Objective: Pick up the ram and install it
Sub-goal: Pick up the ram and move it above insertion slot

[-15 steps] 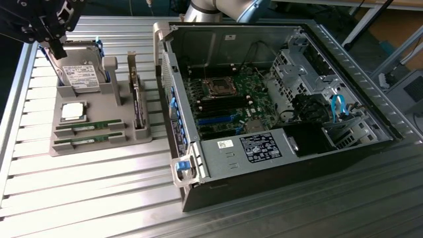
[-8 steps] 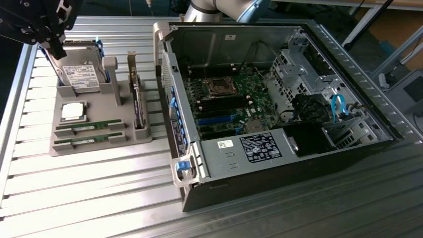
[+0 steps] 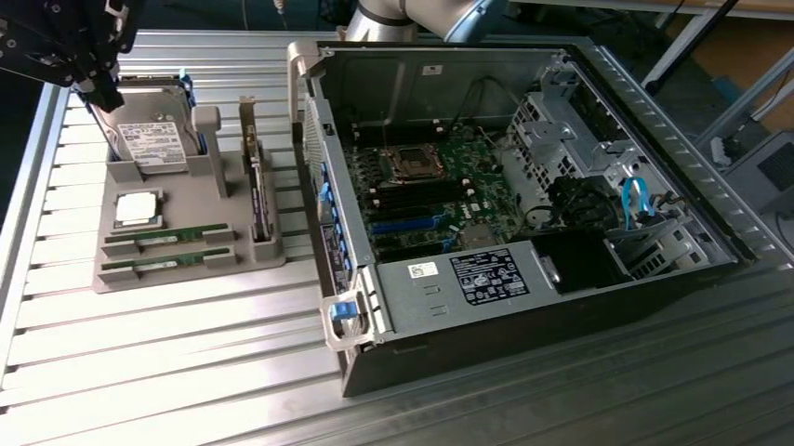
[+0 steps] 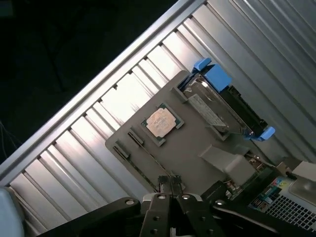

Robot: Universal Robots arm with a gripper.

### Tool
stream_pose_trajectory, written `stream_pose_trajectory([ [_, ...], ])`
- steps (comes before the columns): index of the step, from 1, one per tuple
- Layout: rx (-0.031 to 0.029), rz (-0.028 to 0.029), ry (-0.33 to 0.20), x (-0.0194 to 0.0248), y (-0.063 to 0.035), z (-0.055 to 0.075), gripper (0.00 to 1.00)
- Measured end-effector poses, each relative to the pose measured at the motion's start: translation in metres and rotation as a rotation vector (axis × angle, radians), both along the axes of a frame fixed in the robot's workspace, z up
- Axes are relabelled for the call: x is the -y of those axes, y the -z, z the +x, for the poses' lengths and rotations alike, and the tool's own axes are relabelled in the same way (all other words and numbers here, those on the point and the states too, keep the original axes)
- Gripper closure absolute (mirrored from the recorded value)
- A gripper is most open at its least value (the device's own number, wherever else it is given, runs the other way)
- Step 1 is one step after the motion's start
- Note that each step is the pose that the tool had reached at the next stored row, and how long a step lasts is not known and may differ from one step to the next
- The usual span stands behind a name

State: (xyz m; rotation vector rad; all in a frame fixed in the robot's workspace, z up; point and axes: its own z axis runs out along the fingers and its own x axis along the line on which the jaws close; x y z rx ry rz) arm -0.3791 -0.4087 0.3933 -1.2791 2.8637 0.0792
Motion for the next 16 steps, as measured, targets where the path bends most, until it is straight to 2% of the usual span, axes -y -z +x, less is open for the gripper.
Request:
stream_pose_trajectory([
  [2, 0.0001, 0.0000, -0.062, 0.0000, 0.0000, 0.0000, 0.90],
  [5, 0.0001, 0.0000, -0.118, 0.0000, 0.0000, 0.0000, 0.90],
  [8, 0.0000, 0.0000, -0.218, 0.0000, 0.0000, 0.0000, 0.90],
  [12, 0.0000, 0.0001, -0.297, 0.0000, 0.0000, 0.0000, 0.90],
  [16, 0.0000, 0.0000, -0.354, 0.0000, 0.0000, 0.0000, 0.90],
])
